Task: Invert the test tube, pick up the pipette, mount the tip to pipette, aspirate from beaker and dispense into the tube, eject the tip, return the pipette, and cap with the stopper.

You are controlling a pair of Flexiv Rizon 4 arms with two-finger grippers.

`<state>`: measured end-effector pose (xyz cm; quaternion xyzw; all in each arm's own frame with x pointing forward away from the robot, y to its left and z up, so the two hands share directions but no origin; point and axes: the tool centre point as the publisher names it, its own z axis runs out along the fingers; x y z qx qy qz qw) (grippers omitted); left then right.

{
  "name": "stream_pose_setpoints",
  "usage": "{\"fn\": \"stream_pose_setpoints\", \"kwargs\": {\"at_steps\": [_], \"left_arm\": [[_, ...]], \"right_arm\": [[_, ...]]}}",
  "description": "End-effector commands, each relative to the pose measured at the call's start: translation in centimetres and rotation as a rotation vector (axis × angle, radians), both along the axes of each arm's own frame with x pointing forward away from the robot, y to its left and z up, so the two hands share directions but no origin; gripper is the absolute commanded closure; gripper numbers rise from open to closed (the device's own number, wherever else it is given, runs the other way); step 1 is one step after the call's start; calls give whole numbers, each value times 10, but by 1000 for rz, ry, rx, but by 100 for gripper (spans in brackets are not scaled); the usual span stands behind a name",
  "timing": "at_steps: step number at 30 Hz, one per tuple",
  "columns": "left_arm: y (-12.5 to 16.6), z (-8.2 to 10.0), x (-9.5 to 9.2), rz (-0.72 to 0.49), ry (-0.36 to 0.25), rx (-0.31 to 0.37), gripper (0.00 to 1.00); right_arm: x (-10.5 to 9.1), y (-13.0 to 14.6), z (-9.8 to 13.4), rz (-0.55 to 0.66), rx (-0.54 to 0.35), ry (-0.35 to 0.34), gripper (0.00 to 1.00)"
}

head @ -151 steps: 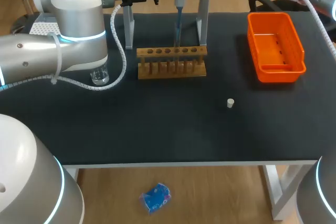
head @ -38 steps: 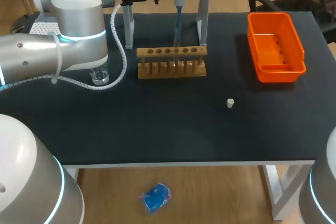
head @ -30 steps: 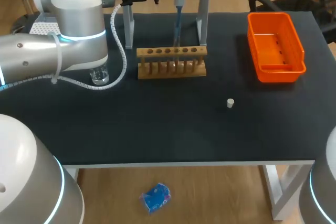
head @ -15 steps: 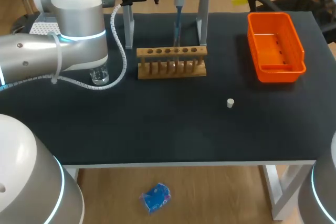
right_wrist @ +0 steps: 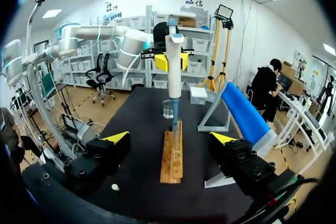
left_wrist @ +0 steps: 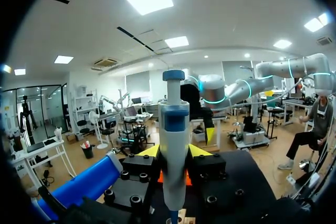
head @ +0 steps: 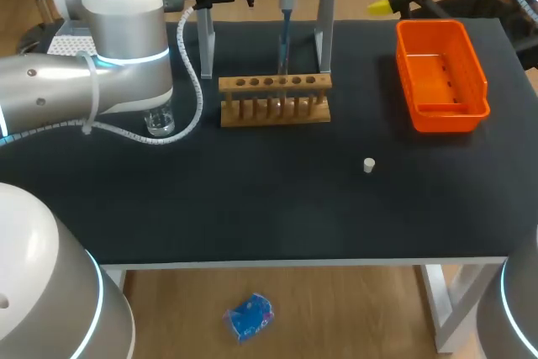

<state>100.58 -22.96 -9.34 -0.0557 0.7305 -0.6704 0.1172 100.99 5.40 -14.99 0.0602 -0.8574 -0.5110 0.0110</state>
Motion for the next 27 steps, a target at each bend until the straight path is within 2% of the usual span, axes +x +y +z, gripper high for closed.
{"fn": "stream_pose_setpoints", "kwargs": {"at_steps": [1, 5, 12, 21, 27], "left_arm": [[0, 1, 0, 1, 2, 3, 100], [0, 1, 0, 1, 2, 3, 100], [0, 1, 0, 1, 2, 3, 100], [0, 1, 0, 1, 2, 3, 100], [0, 1, 0, 1, 2, 3, 100]], "right_arm": [[2, 25, -12, -27, 7, -6, 0], [-1, 38, -23, -51, 4, -27, 0], [-8, 53, -46, -49, -15, -16, 0], [-2, 62, -76, -20, -40, -38, 0], [6, 67, -91, -16, -36, -29, 0]]}}
